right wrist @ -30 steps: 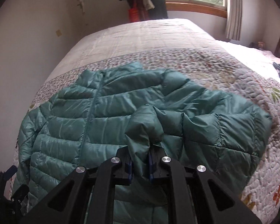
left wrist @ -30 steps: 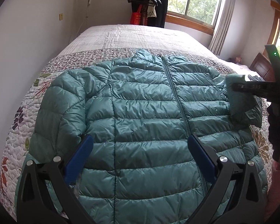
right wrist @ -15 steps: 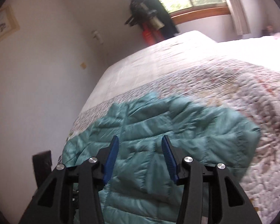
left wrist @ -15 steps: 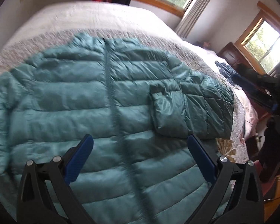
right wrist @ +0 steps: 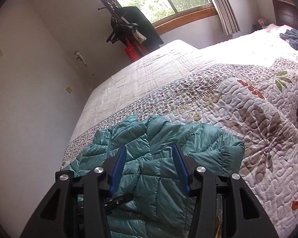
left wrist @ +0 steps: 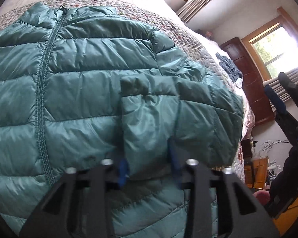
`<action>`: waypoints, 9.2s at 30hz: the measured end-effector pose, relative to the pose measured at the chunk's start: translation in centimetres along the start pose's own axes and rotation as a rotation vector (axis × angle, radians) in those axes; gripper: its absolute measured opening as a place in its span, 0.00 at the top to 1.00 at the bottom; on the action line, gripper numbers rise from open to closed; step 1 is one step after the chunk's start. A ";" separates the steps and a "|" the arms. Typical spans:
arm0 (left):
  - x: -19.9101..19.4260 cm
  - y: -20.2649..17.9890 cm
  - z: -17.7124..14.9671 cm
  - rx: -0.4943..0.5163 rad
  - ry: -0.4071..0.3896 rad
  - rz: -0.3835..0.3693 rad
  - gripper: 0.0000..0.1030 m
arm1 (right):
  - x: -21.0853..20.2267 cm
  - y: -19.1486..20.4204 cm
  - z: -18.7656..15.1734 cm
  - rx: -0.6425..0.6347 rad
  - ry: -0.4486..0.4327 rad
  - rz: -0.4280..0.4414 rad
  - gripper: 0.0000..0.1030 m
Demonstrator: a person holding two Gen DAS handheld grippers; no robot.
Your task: Fold large clothes
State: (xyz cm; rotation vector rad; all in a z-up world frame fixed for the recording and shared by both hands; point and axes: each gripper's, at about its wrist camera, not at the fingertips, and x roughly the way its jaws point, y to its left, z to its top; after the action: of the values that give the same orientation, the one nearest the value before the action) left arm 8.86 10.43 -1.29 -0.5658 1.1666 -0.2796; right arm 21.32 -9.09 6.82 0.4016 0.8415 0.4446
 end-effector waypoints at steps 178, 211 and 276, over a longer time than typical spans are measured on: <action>-17.5 15.3 0.7 0.060 -0.411 0.380 0.35 | 11.9 1.1 0.2 -0.112 0.249 -0.149 0.91; -14.7 15.9 -0.8 0.040 -0.358 0.469 0.32 | 13.6 3.1 -4.2 -0.212 0.360 -0.102 0.68; -23.4 16.0 -31.3 -0.082 -0.057 0.152 0.14 | -11.4 -5.9 -26.7 -0.161 0.392 -0.039 0.32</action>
State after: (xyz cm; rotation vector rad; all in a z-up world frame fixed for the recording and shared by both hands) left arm -30.14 26.58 -0.47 -0.5500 1.1630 -0.0854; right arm -4.92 -15.66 -5.20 0.1483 1.1811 0.5606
